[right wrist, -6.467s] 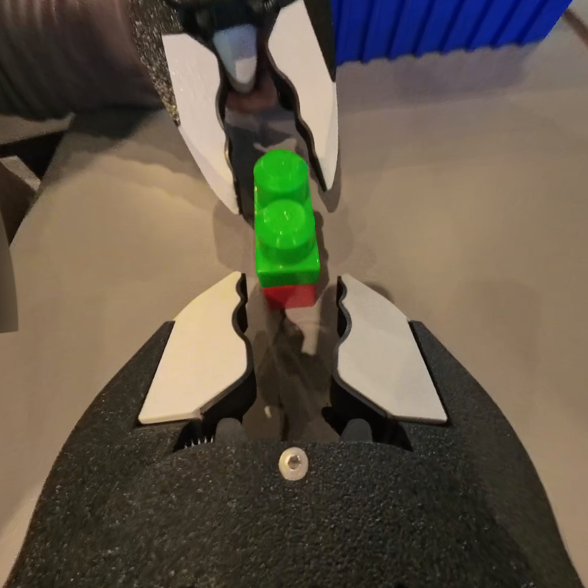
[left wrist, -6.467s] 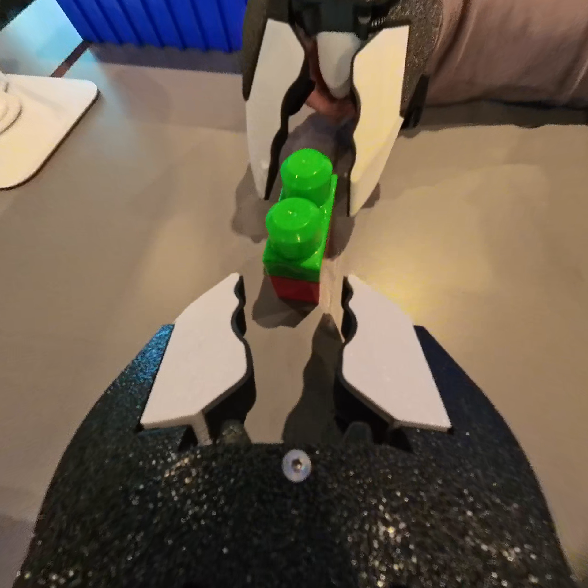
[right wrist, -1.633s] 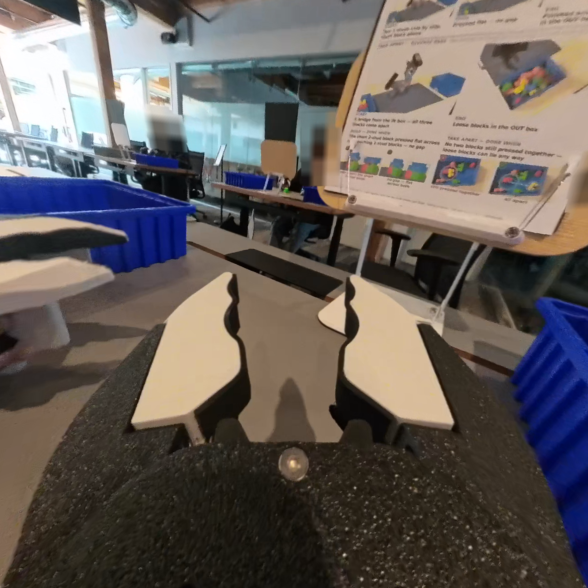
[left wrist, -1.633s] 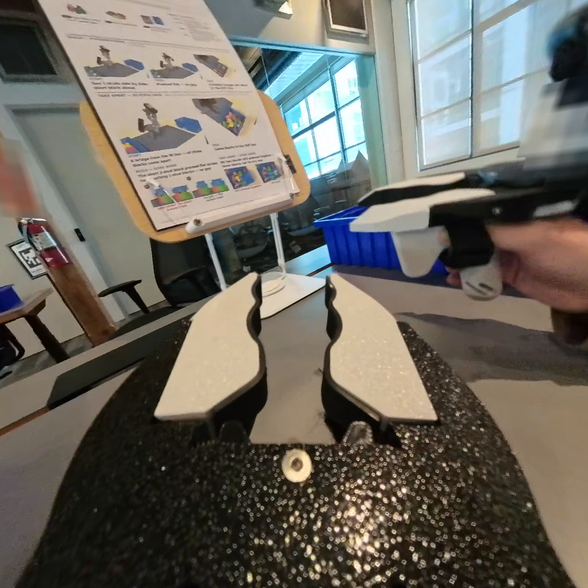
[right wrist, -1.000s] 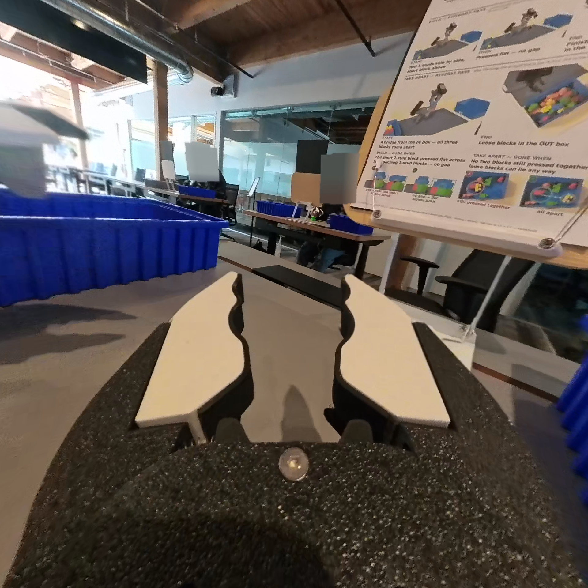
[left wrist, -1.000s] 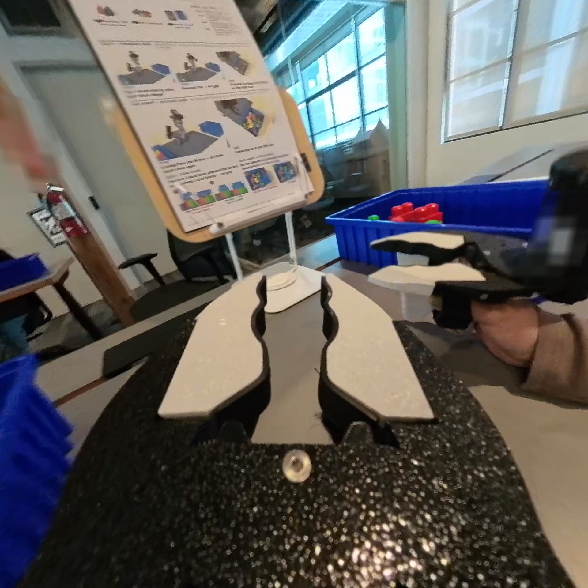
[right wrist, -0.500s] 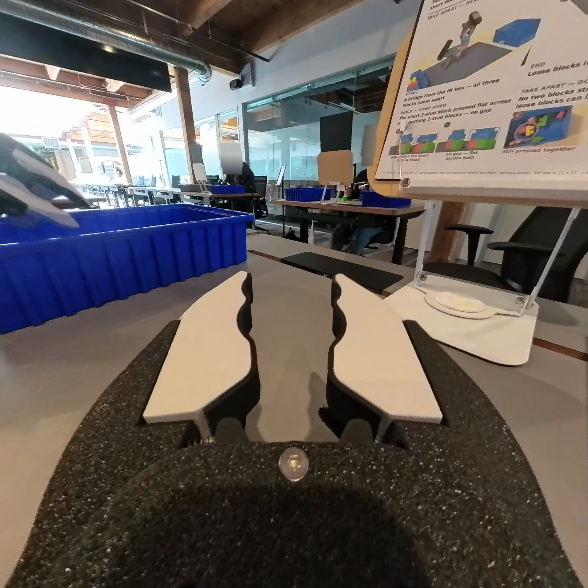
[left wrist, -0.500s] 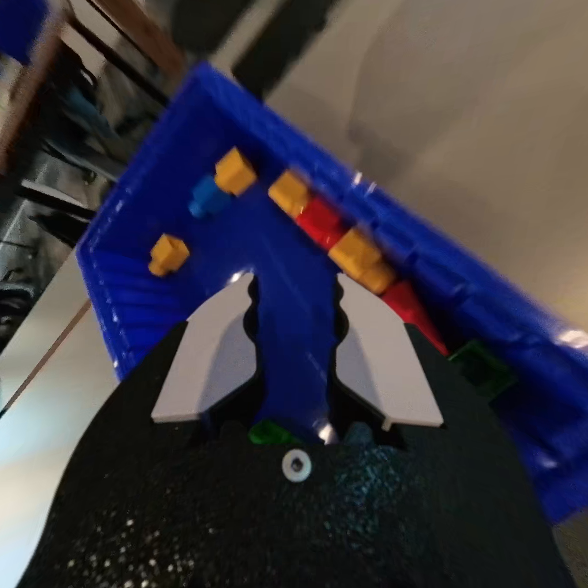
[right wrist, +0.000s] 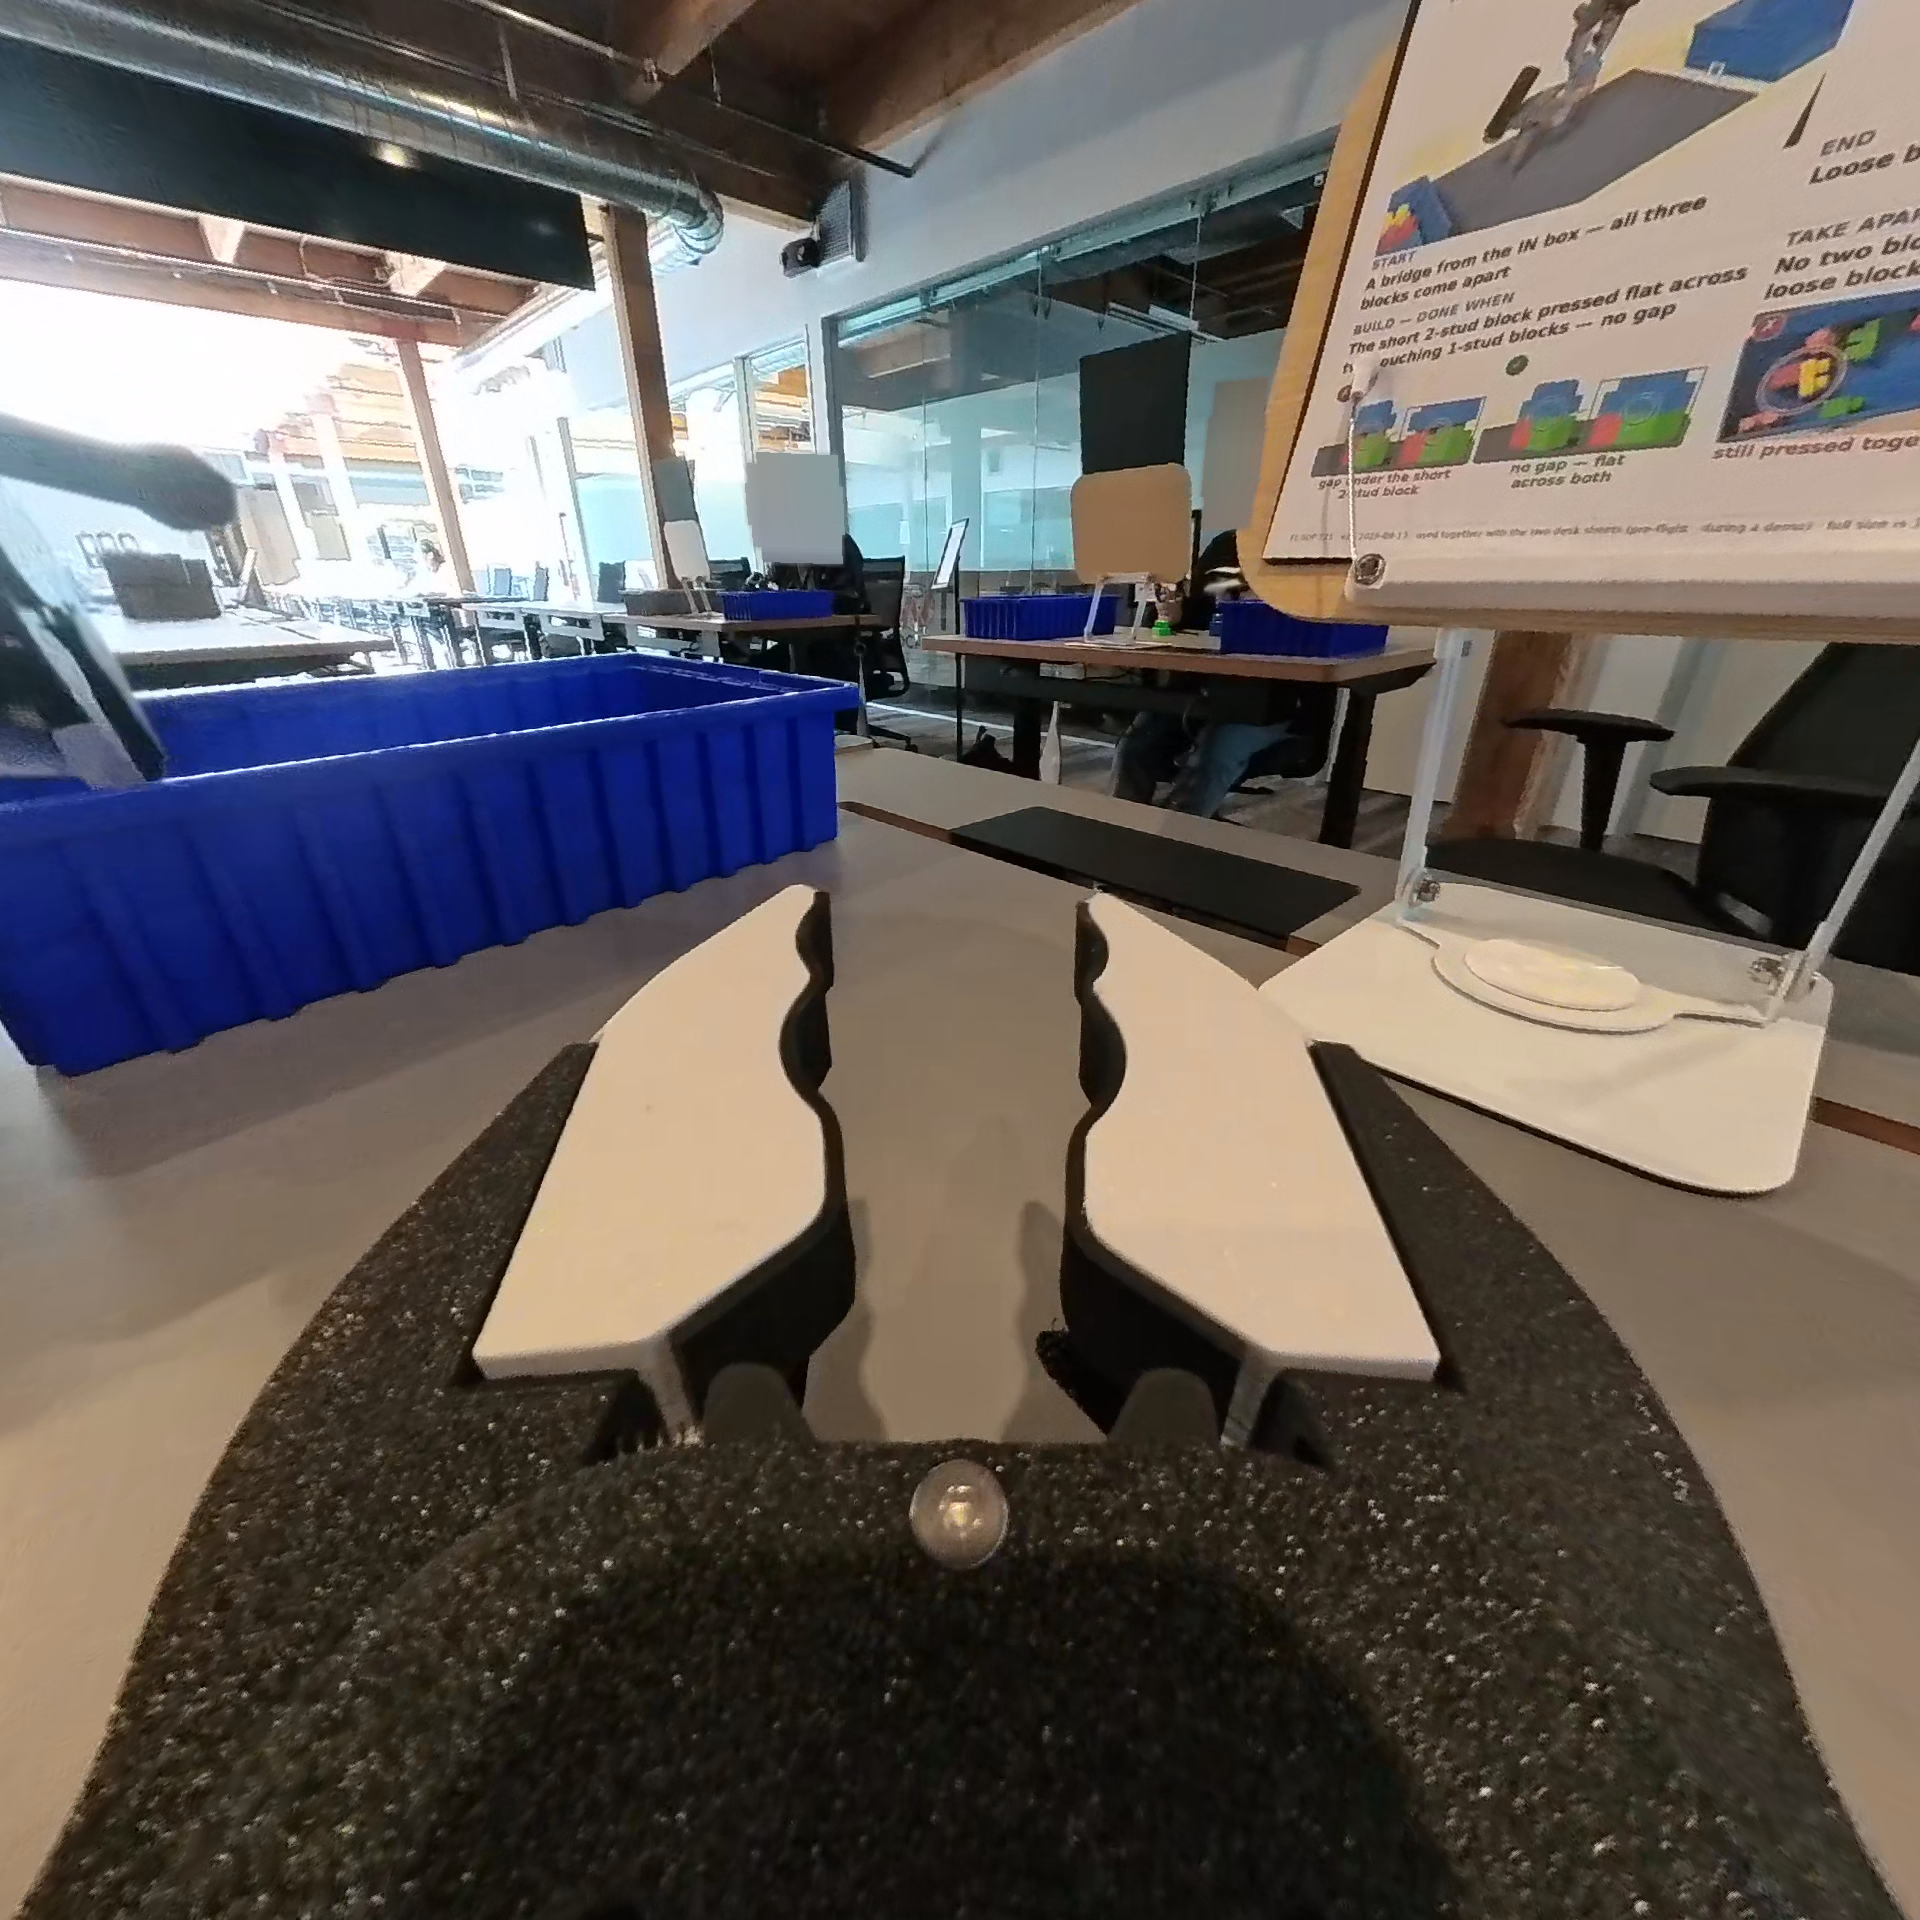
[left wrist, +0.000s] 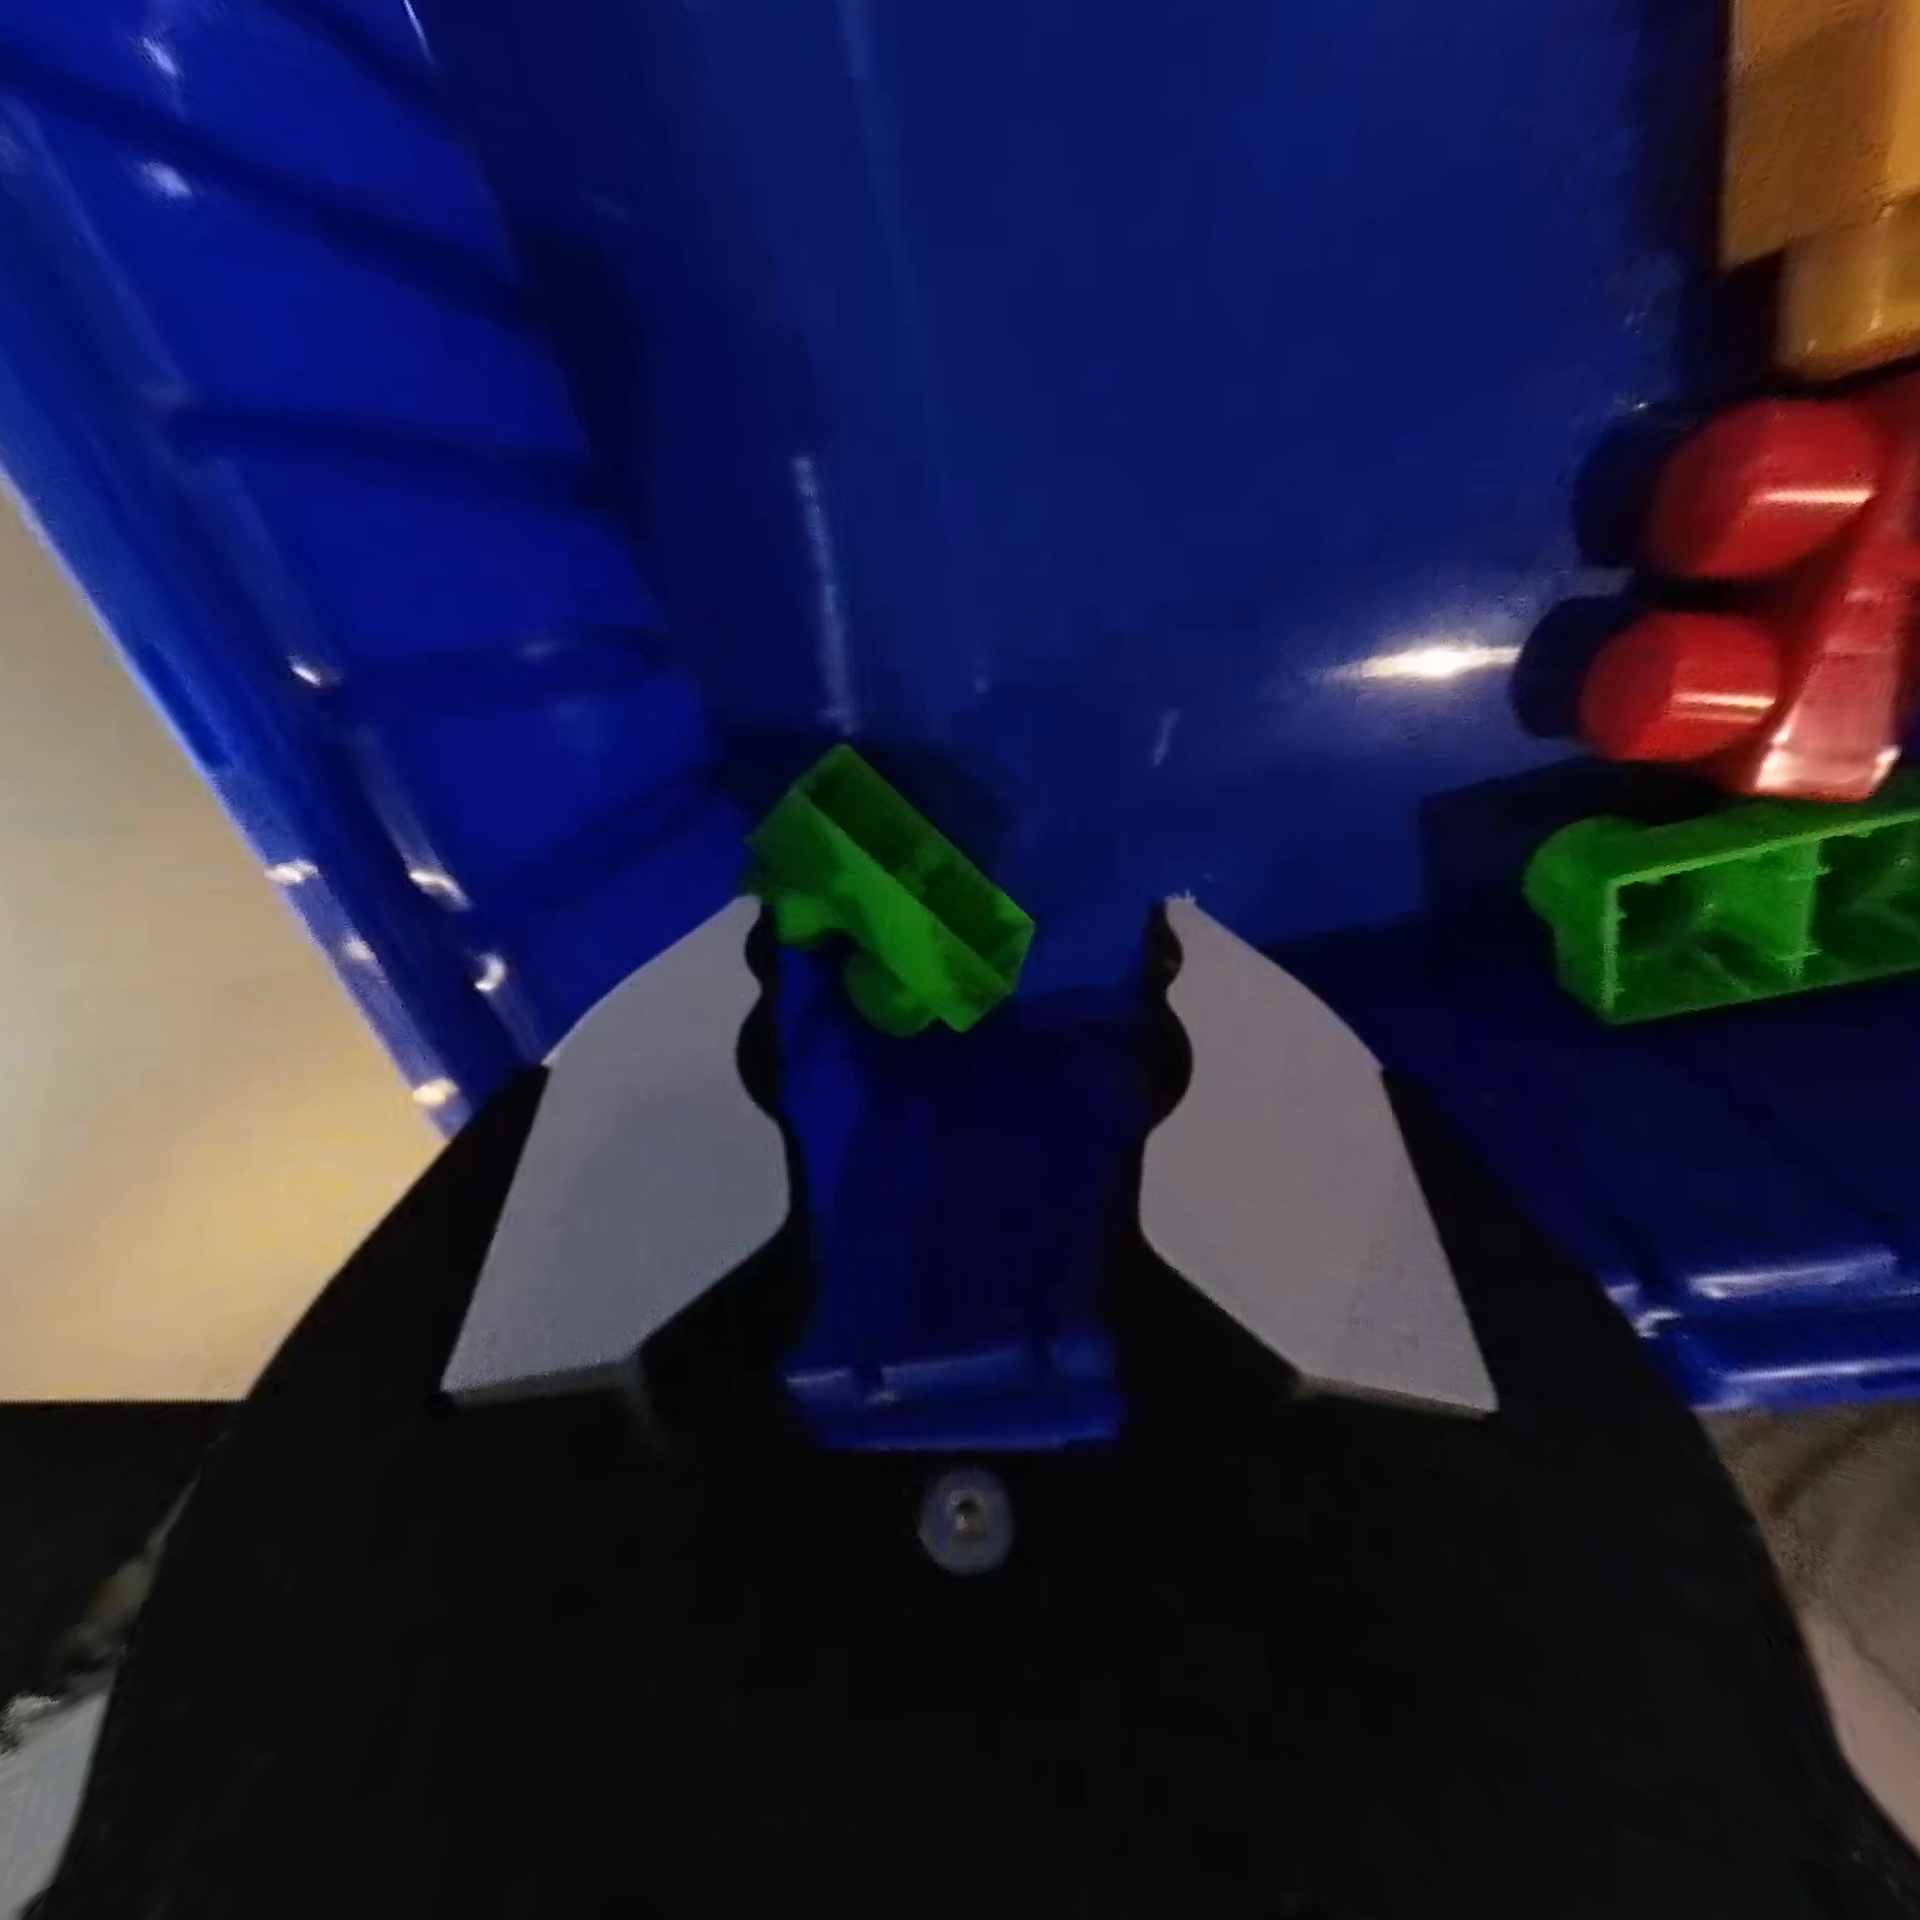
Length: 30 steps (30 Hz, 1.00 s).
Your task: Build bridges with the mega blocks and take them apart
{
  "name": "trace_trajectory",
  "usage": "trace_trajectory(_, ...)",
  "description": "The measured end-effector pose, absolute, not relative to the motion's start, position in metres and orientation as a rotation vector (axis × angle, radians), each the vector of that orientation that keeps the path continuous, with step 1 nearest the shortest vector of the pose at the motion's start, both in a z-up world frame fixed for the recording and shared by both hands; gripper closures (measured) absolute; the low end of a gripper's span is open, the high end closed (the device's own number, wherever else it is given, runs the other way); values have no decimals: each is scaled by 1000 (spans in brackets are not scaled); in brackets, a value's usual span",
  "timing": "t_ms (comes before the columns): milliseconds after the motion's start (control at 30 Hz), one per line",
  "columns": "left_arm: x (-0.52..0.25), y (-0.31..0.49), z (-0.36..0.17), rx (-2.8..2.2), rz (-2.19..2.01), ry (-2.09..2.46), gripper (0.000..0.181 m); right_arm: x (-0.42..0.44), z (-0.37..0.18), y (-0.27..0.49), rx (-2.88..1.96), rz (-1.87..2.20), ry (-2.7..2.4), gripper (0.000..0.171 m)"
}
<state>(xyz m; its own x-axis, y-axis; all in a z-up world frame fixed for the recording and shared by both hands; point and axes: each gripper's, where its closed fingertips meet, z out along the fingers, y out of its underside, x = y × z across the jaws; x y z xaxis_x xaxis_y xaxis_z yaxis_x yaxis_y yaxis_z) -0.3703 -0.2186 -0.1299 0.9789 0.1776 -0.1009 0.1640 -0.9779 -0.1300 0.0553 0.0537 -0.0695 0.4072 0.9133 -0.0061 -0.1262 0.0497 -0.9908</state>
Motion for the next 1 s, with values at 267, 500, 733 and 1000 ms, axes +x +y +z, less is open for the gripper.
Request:
trace_trajectory(267,-377,-235,-156,-3171,188,-497,113,55,-70,52,-1263,947,-821,128)
trace_trajectory(500,-375,-234,-162,-3232,252,-469,114,54,-70,51,-1265,951,-828,128)
trace_trajectory(733,-340,-181,-147,-3032,89,-193,120,53,-71,52,-1273,962,-829,129)
trace_trajectory(1000,-283,-140,-128,-2738,62,702,105,53,-72,52,-1283,974,-830,129)
